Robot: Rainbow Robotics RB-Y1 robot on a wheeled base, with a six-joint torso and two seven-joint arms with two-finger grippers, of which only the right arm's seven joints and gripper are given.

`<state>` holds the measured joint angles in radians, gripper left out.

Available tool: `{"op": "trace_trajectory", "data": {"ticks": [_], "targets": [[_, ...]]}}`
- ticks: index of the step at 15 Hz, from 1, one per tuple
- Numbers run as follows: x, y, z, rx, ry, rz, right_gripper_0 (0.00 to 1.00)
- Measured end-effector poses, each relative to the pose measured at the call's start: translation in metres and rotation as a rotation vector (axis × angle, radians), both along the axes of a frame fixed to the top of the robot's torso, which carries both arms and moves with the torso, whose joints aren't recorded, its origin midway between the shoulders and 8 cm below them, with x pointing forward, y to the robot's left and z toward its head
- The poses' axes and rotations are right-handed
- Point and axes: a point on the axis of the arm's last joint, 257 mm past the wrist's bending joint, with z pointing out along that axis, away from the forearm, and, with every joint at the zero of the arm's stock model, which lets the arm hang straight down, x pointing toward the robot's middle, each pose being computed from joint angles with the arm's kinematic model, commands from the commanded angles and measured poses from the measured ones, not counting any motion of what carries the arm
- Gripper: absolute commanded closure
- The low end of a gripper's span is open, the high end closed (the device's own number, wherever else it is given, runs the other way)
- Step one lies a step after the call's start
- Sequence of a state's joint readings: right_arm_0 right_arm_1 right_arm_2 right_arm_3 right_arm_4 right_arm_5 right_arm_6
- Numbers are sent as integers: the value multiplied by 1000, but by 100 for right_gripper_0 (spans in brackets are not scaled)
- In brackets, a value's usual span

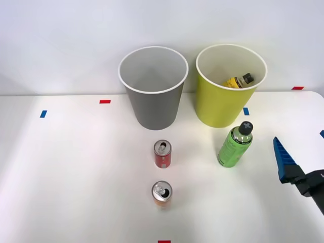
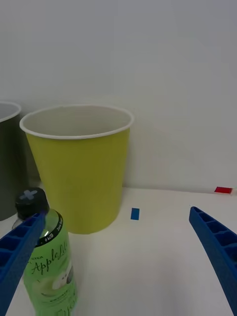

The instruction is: Put cans in the gray bin, plastic bottles in the light green bin

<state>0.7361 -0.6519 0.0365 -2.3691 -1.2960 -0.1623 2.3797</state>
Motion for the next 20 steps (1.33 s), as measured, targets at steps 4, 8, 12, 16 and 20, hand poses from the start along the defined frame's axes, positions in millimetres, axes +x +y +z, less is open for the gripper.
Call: {"op": "trace_trajectory", "data": {"ticks": [4, 8, 12, 16, 20], "targets": [[-13, -7, -14, -86, 1, -75, 0], [-19, -7, -21, -140, 11, -82, 0], [-22, -12, -23, -183, 17, -92, 0], [-22, -17, -28, -206, 47, -78, 0], [-30, -12, -34, -155, 61, -72, 0]]}}
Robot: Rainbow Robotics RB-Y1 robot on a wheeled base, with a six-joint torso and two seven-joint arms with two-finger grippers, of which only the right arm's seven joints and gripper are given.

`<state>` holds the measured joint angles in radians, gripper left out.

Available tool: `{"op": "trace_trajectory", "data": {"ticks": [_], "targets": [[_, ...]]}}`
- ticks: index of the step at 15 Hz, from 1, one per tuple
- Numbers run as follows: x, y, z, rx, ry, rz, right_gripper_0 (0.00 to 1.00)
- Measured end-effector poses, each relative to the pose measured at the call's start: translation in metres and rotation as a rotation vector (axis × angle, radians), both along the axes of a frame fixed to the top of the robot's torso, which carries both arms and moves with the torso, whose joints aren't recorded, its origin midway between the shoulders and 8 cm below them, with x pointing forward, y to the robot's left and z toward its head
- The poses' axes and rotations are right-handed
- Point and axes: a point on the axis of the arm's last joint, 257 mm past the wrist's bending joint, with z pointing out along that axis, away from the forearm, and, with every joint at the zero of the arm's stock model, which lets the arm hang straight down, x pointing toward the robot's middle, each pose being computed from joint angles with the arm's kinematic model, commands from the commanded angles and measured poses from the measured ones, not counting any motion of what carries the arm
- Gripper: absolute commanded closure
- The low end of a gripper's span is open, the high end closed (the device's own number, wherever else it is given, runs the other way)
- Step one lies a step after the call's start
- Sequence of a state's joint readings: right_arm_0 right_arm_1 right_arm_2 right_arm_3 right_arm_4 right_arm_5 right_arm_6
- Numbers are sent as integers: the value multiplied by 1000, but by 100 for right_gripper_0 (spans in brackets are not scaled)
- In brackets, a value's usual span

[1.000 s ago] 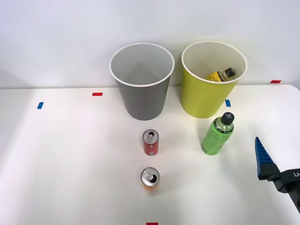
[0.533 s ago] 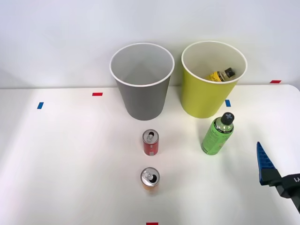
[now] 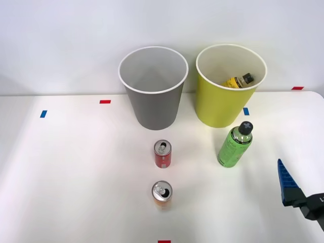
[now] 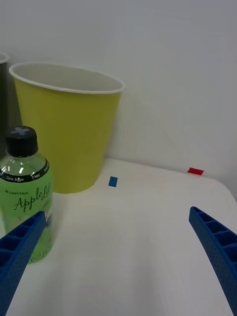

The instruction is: Put cans in the gray bin, plastic bottles in the light green bin

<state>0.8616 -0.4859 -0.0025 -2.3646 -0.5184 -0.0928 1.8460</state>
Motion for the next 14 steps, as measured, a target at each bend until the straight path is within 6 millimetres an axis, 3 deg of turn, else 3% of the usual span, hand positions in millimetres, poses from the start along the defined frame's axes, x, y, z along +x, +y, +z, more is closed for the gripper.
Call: {"op": "trace_trajectory", "data": {"ticks": [6, 11, 14], "targets": [[-27, 7, -25, 113, -60, 30, 0], [-69, 34, -52, 240, -69, 124, 0], [-88, 48, -63, 169, -94, 166, 0]]}}
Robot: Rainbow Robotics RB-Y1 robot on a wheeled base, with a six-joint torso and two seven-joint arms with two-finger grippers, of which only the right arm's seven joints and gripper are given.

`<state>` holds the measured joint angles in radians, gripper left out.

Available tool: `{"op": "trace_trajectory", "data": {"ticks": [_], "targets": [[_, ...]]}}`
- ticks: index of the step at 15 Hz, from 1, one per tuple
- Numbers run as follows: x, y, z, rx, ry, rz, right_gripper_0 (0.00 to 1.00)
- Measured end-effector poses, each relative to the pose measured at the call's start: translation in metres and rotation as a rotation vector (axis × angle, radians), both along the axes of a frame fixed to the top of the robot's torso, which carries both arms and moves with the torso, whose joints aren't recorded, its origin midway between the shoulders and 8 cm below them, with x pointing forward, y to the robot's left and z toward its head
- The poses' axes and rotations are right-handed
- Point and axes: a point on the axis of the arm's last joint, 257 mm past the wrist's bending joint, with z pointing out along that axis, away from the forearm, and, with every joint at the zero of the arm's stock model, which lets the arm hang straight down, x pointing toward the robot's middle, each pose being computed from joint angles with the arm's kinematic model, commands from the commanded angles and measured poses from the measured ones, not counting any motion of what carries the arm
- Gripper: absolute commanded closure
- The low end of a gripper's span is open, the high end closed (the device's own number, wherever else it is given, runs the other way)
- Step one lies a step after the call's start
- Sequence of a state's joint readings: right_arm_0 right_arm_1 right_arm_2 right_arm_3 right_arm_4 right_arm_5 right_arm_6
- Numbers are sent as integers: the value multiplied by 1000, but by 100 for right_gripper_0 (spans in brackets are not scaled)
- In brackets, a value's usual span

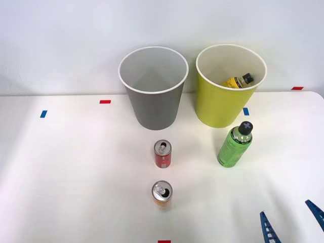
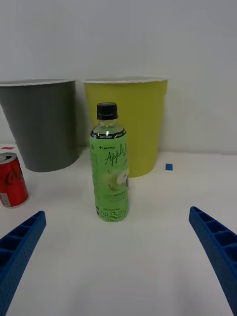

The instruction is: Put cans in the gray bin, plastic bottles in the light green bin

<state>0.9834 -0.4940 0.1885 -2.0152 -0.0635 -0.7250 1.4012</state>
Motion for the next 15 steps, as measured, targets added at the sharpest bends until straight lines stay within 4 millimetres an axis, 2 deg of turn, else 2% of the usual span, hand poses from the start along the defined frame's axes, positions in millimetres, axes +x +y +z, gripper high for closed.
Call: {"op": "trace_trajectory", "data": {"ticks": [5, 9, 11, 15], "targets": [[-27, 4, -32, -179, -14, -15, 0], [-52, 25, -49, -84, 38, 31, 0], [-58, 33, -52, -62, 52, 39, 0], [-68, 28, -62, -123, 39, -28, 0]]}}
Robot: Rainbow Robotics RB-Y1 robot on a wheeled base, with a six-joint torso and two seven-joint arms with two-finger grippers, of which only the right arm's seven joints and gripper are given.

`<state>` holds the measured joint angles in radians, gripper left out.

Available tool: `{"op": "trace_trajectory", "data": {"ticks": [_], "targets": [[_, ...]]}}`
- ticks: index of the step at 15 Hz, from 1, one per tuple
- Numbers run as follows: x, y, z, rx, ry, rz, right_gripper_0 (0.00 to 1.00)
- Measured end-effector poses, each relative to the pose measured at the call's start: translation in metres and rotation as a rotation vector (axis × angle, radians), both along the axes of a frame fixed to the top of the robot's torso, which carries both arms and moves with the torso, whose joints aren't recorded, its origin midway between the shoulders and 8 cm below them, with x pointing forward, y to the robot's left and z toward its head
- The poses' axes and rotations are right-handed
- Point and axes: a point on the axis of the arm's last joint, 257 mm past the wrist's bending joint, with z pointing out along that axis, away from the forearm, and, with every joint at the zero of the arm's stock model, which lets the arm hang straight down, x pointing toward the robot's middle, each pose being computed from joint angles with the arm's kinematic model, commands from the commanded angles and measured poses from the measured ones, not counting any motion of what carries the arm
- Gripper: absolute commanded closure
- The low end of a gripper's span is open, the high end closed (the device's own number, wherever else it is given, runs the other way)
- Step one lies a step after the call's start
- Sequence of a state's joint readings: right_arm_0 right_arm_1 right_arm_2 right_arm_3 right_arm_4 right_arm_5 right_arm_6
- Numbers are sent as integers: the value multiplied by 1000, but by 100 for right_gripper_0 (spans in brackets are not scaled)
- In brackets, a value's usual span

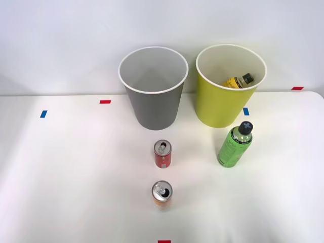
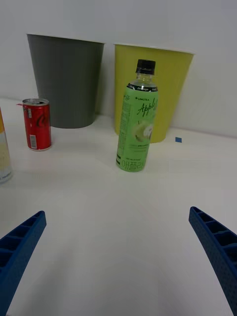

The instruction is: Put cans in the gray bin, plastic bottles in the light green bin

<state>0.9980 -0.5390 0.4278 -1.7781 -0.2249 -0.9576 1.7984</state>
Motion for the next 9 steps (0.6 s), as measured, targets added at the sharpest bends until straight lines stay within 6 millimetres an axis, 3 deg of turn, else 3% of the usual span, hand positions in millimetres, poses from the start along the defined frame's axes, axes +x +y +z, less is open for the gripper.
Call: {"op": "trace_trajectory", "data": {"ticks": [4, 9], "targets": [[-11, -4, -13, 20, -12, -91, 0], [-9, -7, -12, -14, -25, -111, 0]]}}
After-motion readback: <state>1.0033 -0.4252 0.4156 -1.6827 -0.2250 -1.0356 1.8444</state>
